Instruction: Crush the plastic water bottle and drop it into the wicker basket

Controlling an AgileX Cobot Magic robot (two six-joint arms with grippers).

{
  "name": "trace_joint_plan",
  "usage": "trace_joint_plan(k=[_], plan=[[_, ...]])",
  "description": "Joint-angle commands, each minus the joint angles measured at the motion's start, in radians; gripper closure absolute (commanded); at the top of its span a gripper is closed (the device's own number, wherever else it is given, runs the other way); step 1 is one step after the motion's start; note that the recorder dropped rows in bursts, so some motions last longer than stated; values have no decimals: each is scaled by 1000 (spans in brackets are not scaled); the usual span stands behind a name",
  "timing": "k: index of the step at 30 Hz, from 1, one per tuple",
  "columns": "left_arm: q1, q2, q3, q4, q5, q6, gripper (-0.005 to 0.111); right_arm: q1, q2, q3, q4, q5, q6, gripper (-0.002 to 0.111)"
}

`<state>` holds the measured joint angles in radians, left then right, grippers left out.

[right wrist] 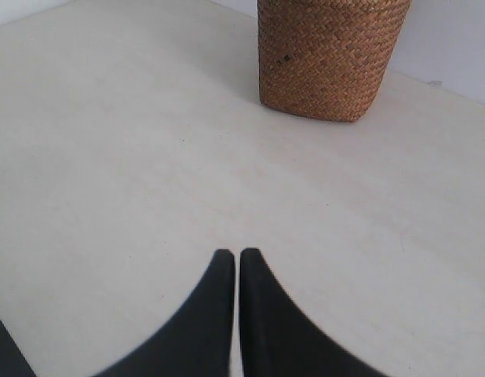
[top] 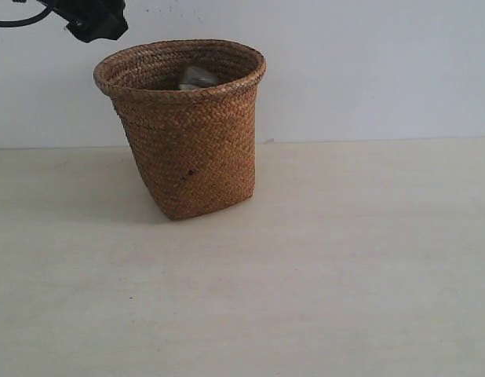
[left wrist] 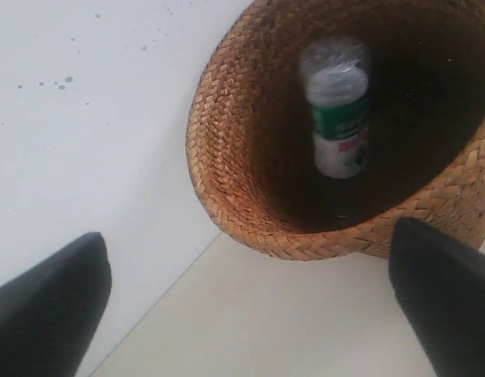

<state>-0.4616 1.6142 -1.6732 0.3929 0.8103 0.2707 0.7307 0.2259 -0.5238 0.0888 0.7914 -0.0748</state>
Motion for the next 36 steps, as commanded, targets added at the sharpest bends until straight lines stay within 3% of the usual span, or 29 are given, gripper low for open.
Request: trace_joint_plan(k=[1,21,26,36], plan=[[-1,-1,-7,-11,3,-17,20,0,-6,3,2,-11,0,108],[-1,-3,-7,12,3,-31,20,0,-6,3,2,-11,0,108],[29,-36,-4,27,3,-364,20,0,-6,3,2,-11,0,108],[47,-259,147,94,-77,-723,20,0,-6,3,2,-11,0,108]])
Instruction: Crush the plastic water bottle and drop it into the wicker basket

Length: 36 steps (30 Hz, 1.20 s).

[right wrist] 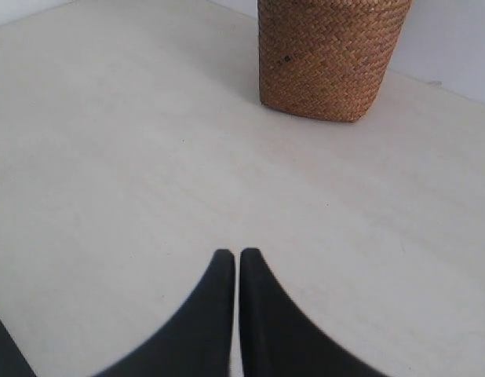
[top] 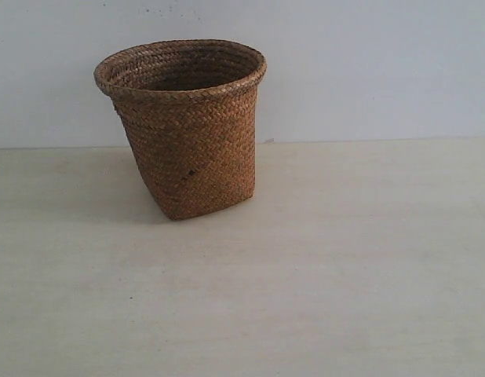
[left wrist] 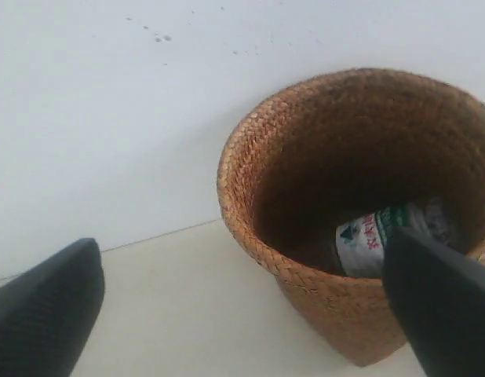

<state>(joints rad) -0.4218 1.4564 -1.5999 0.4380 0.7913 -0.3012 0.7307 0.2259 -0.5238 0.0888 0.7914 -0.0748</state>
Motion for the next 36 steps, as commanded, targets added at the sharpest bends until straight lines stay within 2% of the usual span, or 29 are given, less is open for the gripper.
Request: trace_joint_plan(k=[1,8,11,20,22,27,33,36], plan=[[9,-128,99,71,-90,-173,20,0,-6,3,2,-11,0,108],[26,-353,376,191,-436,-205,20,0,-6,3,2,-11,0,108],[52,-439,493,182,-481,-216,20,0,-6,3,2,-11,0,108],[136,-692,823,180,-506,-312,20,0,-6,3,4,-11,3,108],[157,-757,906,180,-556,-312,20,0,-6,3,4,-11,3,108],[243,-1021,1199,180,-778,-312,20,0,-6,3,4,-11,-1,108],[312,-1201,1388,180,-822,-337,20,0,-6,3,4,-11,2,108],[334,-1260,1440,171,-820,-377,20,0,-6,3,4,-11,2,108]])
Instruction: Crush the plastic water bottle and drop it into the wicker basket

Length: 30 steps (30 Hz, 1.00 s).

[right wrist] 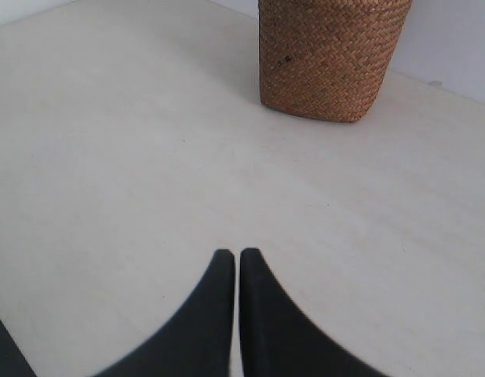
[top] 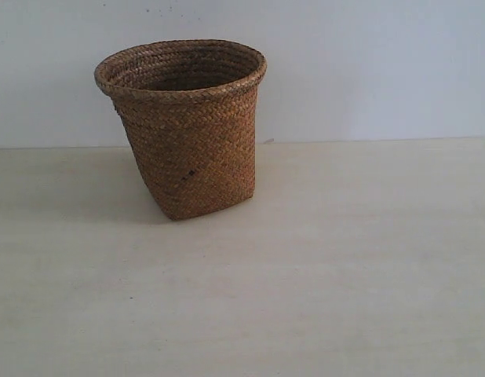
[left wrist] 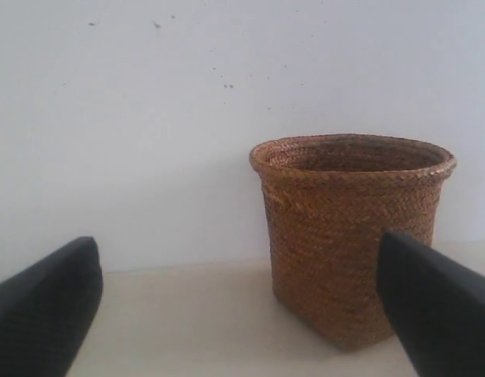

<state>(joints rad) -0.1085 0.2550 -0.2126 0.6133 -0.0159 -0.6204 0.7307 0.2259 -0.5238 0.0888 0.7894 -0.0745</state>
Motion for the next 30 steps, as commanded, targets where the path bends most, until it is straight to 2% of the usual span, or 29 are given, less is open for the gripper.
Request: trace_joint_plan(k=[1,13,23,24,26,29,30], plan=[[20,-81,70,-5,-13,-108,20,0,-6,3,4,-9,1,108],[20,-254,85,16,-13,-114,20,0,-6,3,4,-9,3,108],[20,-255,85,16,23,-112,22,0,-6,3,4,-9,3,108],[20,-255,85,16,38,-104,27,0,-6,3,4,-9,3,108],[20,-255,85,11,68,-105,45,0,-6,3,4,-9,3,108],[20,-255,85,11,86,-105,81,0,-6,3,4,-9,3,108],[20,-255,85,11,93,-105,98,0,-6,3,4,-9,3,108]])
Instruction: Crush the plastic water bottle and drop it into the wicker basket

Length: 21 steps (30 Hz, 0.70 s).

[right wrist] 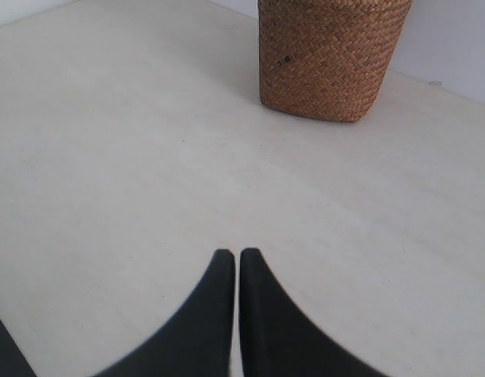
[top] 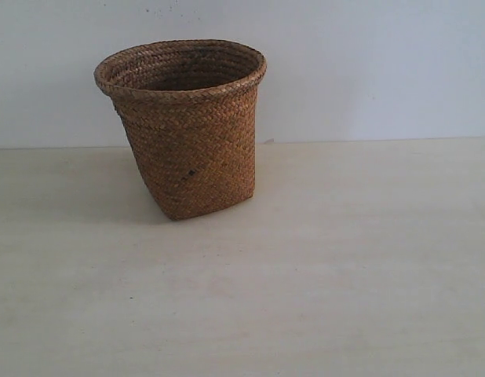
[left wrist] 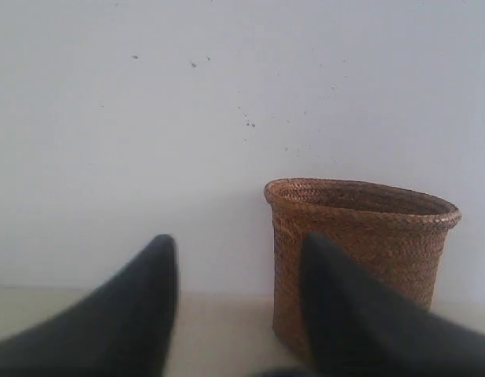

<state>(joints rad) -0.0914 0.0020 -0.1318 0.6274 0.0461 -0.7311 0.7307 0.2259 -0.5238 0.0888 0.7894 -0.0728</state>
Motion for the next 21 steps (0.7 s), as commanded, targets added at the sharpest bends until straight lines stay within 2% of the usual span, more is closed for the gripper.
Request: trace_joint_plan(k=[1,5,17,21], plan=[[3,-2,4,2,43,14,102,0,-6,3,4,-9,1,108],[3,-2,4,0,92,25,103,0,-6,3,4,-9,1,108],[3,-2,4,19,92,25,103,0,-6,3,6,5,1,108],[3,-2,30,-26,156,20,103,0,-6,3,6,5,1,108]])
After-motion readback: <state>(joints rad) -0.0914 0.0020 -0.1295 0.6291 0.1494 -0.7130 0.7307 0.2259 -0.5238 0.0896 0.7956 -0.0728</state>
